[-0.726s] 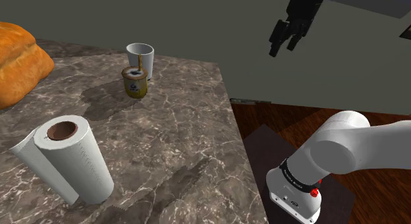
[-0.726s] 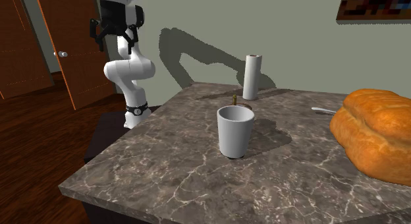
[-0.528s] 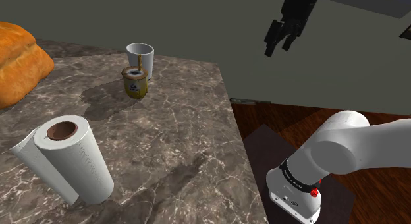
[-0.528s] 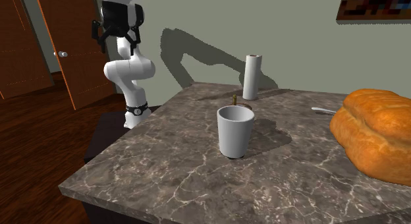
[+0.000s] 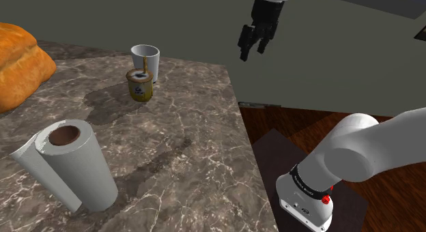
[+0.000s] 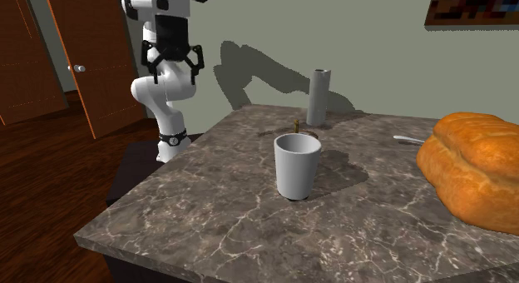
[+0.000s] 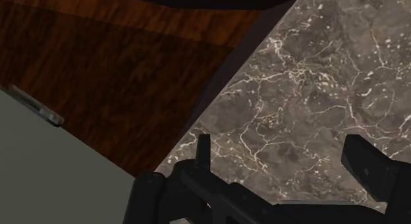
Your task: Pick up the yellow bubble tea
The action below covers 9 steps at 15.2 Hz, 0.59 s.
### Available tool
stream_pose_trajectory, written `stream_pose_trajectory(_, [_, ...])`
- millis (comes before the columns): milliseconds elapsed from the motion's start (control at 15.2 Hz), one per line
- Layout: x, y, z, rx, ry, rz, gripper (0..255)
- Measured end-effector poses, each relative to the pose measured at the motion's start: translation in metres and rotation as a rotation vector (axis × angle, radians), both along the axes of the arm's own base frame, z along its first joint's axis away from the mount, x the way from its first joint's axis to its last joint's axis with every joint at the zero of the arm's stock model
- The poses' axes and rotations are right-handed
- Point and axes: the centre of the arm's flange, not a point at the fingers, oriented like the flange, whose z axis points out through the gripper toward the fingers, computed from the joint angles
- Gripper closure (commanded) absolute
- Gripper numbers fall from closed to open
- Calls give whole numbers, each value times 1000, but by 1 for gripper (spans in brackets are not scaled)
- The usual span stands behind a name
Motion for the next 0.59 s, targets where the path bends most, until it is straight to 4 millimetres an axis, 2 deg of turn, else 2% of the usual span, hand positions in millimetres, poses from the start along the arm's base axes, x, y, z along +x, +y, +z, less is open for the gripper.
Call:
stream_pose_trajectory(528, [63, 70, -23, 30, 10, 132, 0])
stream_pose_trajectory(594, [73, 78, -30, 34, 12, 149, 0])
